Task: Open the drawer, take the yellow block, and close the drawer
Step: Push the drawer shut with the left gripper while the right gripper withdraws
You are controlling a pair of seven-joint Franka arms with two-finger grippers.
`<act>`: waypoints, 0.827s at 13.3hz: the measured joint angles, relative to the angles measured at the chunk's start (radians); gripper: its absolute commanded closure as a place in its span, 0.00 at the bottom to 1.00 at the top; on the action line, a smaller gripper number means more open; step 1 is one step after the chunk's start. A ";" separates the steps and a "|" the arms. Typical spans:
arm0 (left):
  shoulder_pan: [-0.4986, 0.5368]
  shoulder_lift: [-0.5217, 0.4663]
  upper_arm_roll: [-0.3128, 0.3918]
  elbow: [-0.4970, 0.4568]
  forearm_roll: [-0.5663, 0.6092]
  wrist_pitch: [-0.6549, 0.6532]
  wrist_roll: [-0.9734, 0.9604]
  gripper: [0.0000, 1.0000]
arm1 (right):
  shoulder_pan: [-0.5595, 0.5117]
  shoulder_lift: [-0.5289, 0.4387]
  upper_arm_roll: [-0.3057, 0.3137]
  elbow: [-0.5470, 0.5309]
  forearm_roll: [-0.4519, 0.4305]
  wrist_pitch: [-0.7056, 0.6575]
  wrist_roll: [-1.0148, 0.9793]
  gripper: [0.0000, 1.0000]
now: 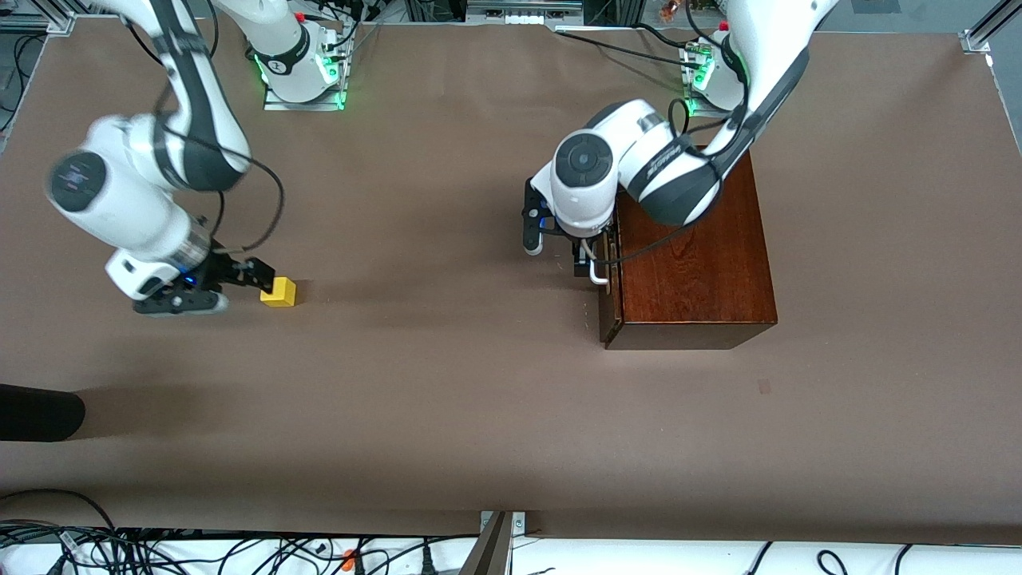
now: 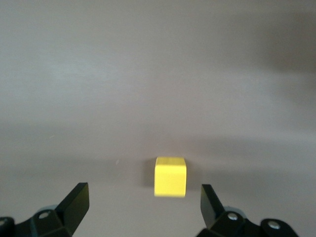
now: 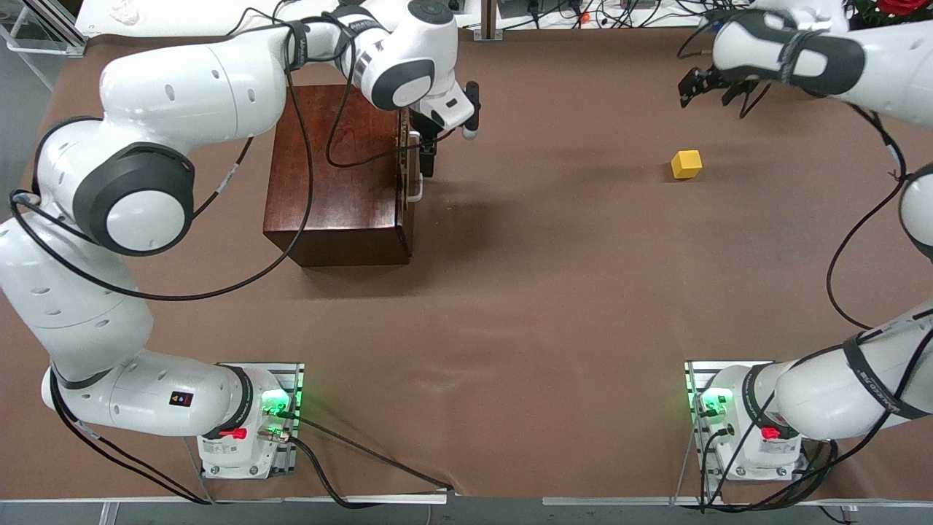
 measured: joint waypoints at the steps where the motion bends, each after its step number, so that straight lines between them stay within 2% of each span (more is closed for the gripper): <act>1: 0.000 -0.036 -0.001 0.012 -0.039 -0.023 -0.064 0.00 | 0.000 -0.037 0.006 0.033 0.000 -0.076 0.000 0.00; 4: 0.002 -0.135 0.001 0.099 -0.103 -0.212 -0.279 0.00 | 0.000 -0.118 0.019 0.173 0.000 -0.313 0.000 0.00; 8: 0.060 -0.160 0.032 0.297 -0.107 -0.538 -0.530 0.00 | 0.000 -0.130 0.013 0.347 0.000 -0.515 -0.006 0.00; 11: 0.169 -0.167 0.051 0.371 -0.108 -0.591 -0.584 0.00 | -0.001 -0.132 0.011 0.374 -0.003 -0.584 -0.007 0.00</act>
